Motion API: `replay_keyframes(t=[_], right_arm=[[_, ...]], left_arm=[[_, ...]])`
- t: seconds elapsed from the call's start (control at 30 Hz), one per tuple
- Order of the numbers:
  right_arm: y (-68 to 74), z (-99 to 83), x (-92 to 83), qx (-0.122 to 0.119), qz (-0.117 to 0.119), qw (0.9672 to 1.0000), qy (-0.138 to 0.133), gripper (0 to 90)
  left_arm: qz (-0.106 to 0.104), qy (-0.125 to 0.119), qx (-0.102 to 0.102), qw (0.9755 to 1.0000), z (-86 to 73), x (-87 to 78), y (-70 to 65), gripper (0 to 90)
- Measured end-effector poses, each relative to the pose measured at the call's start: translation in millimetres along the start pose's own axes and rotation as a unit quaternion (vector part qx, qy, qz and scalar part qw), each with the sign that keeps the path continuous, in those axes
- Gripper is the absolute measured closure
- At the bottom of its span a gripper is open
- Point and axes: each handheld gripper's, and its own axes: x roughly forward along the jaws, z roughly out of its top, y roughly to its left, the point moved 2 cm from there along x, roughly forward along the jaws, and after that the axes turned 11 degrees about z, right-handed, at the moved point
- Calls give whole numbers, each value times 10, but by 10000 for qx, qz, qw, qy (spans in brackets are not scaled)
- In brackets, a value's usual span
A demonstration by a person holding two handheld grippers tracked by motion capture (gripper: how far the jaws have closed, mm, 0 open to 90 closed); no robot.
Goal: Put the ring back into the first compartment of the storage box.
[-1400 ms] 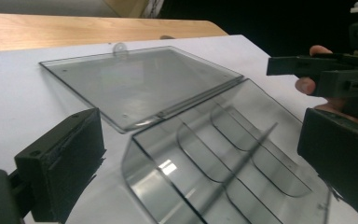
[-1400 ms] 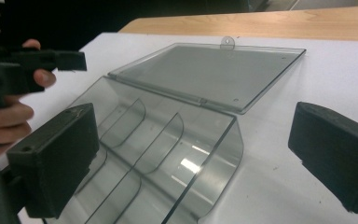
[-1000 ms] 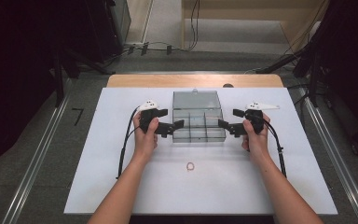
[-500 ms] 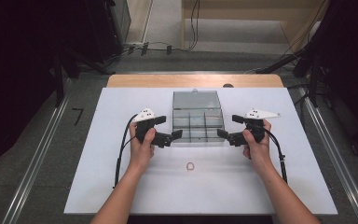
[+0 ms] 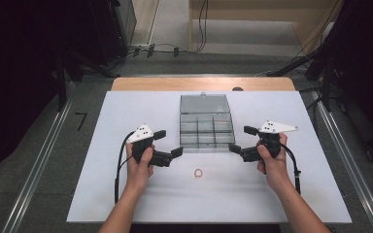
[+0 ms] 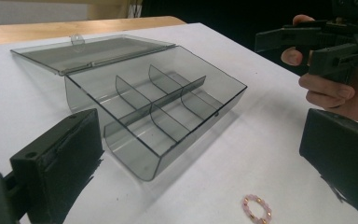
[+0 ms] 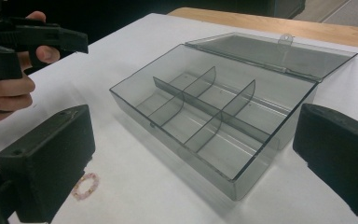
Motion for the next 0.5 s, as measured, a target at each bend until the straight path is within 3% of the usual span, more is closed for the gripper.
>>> replay_keyframes(t=[0.3, 0.5], right_arm=[[132, -39, -4, -40, 72, 9999, 57, 0], [196, -39, 21, -81, 159, 9998, 117, 0]], left_arm=[[31, -95, 34, 9999, -51, -236, -35, 0], [127, -26, -69, 9999, -201, -310, -3, 0]])
